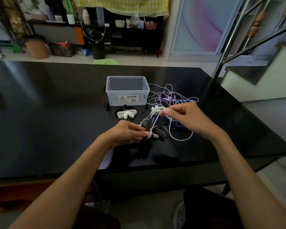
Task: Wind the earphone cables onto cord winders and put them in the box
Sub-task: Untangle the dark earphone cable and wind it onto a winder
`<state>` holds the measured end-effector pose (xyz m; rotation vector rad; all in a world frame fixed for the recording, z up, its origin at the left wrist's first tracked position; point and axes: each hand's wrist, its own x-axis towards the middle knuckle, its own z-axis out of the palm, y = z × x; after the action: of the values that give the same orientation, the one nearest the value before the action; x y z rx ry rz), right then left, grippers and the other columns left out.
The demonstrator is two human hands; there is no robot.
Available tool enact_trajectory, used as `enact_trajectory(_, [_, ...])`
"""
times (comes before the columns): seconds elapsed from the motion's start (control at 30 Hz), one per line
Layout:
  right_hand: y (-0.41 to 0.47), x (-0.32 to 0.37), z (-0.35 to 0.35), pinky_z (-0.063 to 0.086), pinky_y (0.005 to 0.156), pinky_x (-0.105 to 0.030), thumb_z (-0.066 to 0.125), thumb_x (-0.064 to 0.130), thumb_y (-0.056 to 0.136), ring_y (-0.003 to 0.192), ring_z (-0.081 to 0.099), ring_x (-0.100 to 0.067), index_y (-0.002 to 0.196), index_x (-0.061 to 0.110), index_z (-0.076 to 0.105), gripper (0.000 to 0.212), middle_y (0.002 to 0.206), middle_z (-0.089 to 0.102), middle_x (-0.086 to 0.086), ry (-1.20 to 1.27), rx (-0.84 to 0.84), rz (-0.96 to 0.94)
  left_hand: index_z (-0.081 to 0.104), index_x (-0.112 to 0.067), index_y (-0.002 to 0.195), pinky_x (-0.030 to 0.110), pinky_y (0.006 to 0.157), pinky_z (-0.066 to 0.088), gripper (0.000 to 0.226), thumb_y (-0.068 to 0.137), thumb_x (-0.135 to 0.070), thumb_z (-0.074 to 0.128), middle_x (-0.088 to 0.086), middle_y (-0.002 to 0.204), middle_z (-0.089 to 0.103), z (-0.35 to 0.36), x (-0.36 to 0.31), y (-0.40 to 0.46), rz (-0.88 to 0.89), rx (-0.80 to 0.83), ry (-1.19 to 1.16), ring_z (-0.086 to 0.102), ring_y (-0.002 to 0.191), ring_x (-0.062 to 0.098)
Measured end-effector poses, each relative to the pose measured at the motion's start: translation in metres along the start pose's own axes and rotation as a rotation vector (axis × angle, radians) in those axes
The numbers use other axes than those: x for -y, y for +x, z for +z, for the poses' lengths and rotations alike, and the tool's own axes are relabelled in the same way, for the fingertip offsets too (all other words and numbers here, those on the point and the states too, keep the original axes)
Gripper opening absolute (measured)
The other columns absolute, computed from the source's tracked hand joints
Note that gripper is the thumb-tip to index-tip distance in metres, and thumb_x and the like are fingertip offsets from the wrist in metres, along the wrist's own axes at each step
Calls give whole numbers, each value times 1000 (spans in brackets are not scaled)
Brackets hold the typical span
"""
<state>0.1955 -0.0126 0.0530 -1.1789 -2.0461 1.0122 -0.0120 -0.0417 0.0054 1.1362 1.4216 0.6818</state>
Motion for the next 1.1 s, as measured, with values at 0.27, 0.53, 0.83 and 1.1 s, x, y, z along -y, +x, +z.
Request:
enact_trajectory(0.27, [4,-19,-8,19,43,-17,46,22,99,50,20,-9,89,20,71,27,53,25,7,183,-80,163,67,-22,112,20,65,36,32,81,-30,70,-8,105,72,1,-6,-4,-8,114,-2,66,98,3])
enact_trajectory(0.53, [11,-29,11,20,43,-19,52,23,96,46,29,-8,87,21,72,22,38,34,13,51,-64,253,68,-31,105,18,66,38,22,84,-30,66,-8,104,73,8,-15,-14,24,317,142,65,96,0])
enact_trajectory(0.83, [15,-37,22,19,45,-23,71,18,79,51,23,-11,96,-5,70,29,57,28,0,54,-58,549,63,-10,121,21,93,50,30,92,-16,57,9,114,69,2,-7,-7,216,287,-95,65,107,15])
enact_trajectory(1.1, [11,-19,38,36,53,-17,61,30,90,65,53,-3,94,17,75,20,64,60,9,-324,81,231,62,2,115,14,66,56,27,94,-12,54,8,90,70,7,-3,6,64,-33,-473,70,66,6])
